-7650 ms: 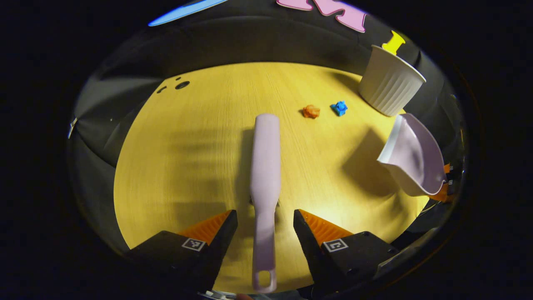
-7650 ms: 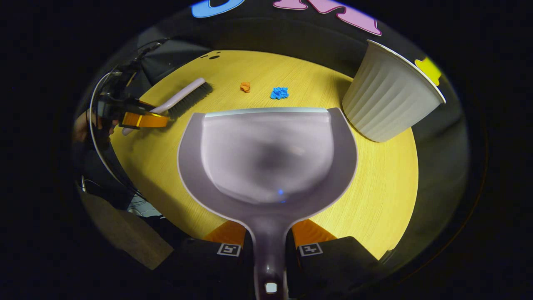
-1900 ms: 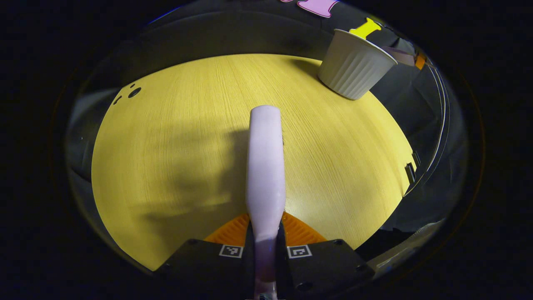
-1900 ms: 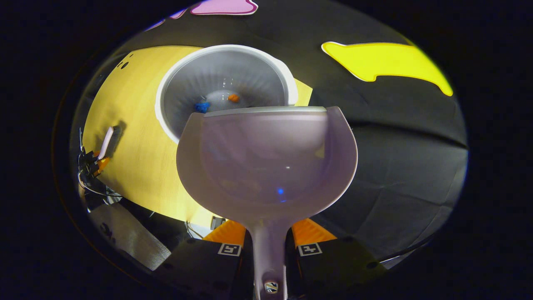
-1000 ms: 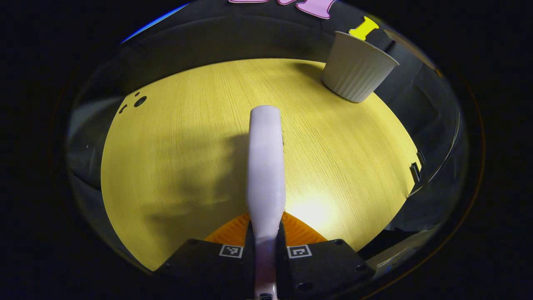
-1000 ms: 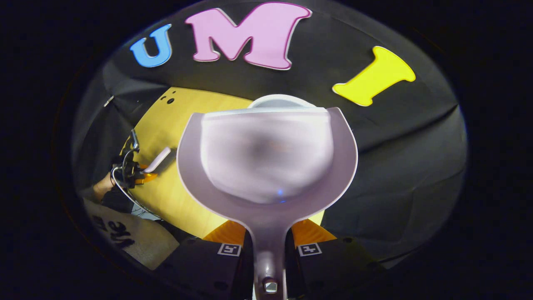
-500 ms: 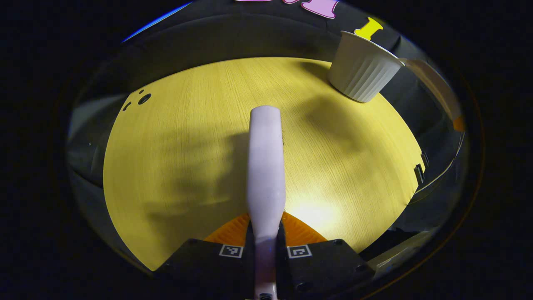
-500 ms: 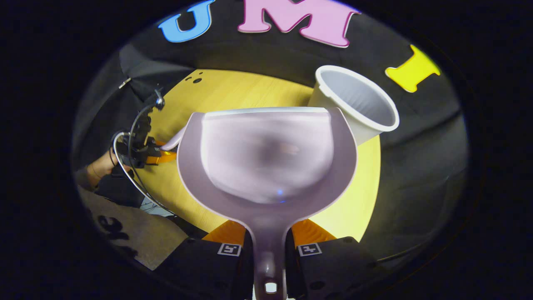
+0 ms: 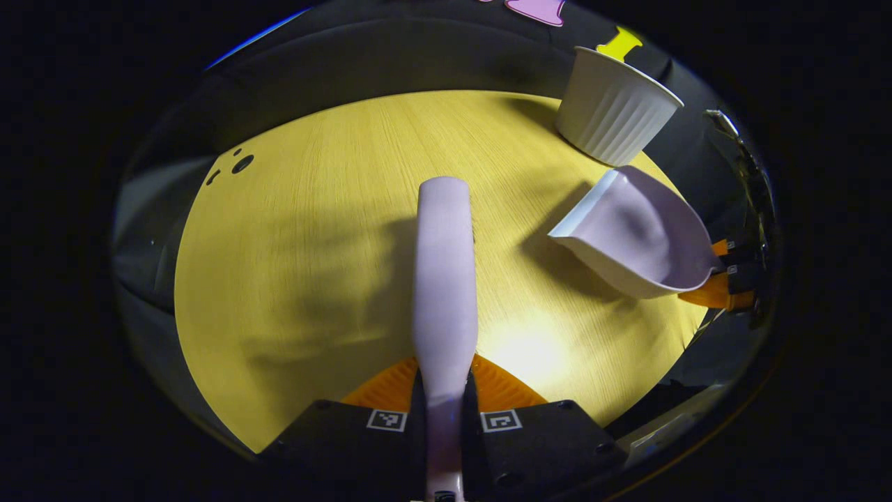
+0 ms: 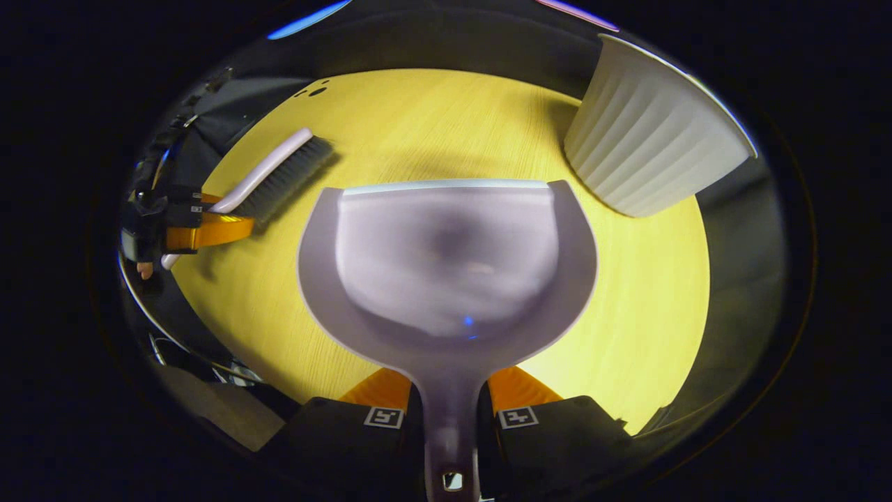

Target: Pick up the small broom and dustpan from the desktop, sweep the trash into the dustpan with the broom, and then empty the trash into the garbage bin.

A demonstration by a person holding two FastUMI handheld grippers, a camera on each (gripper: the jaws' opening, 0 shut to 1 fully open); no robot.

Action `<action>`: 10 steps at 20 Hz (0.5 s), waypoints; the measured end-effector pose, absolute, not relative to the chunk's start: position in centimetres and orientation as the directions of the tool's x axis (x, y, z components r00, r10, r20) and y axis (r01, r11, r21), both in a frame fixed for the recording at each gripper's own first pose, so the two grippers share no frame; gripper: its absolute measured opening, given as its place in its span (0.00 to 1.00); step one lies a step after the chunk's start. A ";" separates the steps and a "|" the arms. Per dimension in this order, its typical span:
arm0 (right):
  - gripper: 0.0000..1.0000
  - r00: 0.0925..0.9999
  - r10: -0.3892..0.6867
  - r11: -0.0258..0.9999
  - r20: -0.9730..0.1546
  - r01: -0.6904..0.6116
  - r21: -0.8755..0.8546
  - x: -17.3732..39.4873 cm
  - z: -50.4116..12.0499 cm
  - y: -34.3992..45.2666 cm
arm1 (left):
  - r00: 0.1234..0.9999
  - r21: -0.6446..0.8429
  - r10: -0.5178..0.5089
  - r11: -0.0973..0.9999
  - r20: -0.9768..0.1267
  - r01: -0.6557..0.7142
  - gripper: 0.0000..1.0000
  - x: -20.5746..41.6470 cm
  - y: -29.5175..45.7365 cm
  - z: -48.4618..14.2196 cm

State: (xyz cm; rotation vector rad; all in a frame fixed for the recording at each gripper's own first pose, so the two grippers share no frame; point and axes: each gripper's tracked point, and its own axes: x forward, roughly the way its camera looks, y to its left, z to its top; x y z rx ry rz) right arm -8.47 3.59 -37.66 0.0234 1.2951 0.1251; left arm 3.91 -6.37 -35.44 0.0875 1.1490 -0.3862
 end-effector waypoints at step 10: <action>0.37 0.249 0.072 0.997 -0.966 -0.044 0.063 -8.4 -40.1 3.8 | 0.322 -0.122 -0.239 0.931 -0.916 0.345 0.25 3.9 -6.8 -36.3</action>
